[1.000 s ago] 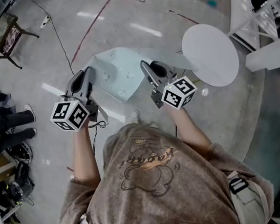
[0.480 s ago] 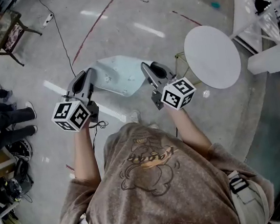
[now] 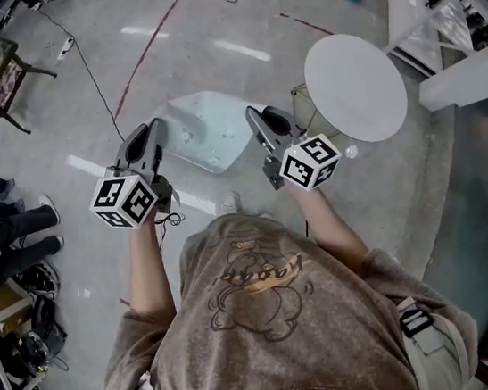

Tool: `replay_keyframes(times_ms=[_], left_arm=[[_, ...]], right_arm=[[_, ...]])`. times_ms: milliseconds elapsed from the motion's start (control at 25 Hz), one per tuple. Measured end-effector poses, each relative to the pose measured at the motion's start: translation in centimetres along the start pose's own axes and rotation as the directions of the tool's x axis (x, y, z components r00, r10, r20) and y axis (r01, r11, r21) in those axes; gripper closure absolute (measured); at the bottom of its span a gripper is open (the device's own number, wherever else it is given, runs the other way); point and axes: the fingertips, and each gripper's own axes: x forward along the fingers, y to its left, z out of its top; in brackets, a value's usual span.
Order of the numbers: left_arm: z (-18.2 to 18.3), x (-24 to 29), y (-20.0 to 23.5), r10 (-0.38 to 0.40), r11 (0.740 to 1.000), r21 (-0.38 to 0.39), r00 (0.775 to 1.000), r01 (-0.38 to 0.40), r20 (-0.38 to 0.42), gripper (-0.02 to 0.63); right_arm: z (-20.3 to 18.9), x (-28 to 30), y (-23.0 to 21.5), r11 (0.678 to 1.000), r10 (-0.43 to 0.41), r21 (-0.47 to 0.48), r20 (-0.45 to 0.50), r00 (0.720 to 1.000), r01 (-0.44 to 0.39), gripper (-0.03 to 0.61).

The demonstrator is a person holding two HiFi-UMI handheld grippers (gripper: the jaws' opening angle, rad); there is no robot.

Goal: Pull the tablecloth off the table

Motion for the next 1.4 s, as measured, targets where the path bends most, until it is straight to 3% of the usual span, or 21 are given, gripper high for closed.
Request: replay_keyframes(times_ms=[320,680,1000,1400], left_arm=[[-0.9,4.2,-2.6,-0.133,0.991,0.012,0.990,0.134,-0.044,0.594],[-1.9,9.2,-7.2,-0.295,0.955,0.008,0.950,0.298,-0.100,0.594],[-3.7,13.0,-13.4,-0.451,0.888,0.011,0.877,0.459,-0.169,0.594],[-7.2,13.5,-20.9,-0.575,0.804,0.000,0.776,0.595,-0.259,0.594]], right_arm=[[1.2,-3.5,-2.7,0.988,-0.151,-0.004,0.045,0.987,0.151,0.569],[2.4,-9.0,-5.5,0.947,-0.322,0.018,0.098,0.942,0.322,0.569],[2.6,-16.1,-7.4,0.878,-0.478,0.062,0.159,0.864,0.474,0.569],[1.2,-24.7,-7.0,0.782,-0.621,0.111,0.203,0.757,0.613,0.569]])
